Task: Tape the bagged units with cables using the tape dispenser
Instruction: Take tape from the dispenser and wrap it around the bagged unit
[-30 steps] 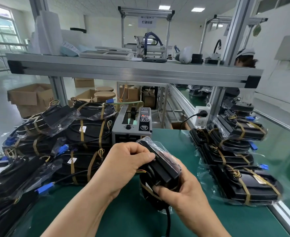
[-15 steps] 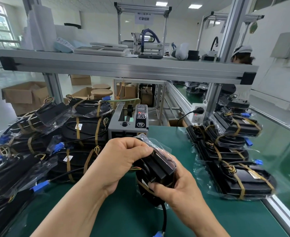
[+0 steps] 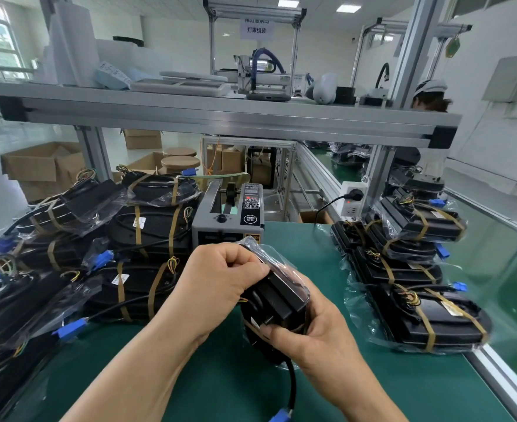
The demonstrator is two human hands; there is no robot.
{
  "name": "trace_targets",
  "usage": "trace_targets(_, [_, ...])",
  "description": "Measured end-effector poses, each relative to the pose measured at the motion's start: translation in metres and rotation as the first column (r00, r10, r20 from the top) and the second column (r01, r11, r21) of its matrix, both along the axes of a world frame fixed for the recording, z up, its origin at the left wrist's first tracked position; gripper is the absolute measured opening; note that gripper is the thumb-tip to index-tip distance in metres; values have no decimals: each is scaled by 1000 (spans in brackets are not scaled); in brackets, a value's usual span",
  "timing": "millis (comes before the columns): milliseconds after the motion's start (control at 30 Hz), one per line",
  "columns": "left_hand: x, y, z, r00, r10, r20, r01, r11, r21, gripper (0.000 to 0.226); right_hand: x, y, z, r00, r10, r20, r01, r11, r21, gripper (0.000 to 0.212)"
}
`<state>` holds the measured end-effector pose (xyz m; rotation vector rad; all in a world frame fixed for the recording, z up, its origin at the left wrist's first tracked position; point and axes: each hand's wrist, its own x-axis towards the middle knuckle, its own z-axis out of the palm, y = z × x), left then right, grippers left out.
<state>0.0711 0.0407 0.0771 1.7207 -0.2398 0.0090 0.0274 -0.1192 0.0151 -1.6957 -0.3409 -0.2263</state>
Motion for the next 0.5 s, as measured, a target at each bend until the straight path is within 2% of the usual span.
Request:
trace_targets(233, [0, 1, 2, 1000, 16, -10, -16, 1000, 21, 14, 1, 1, 0, 1000, 6, -10, -6, 1000, -3, 70])
trace_targets(500, [2, 3, 3, 1000, -20, 0, 20, 1000, 21, 18, -1, 1, 3, 1000, -5, -2, 5, 1000, -7, 70])
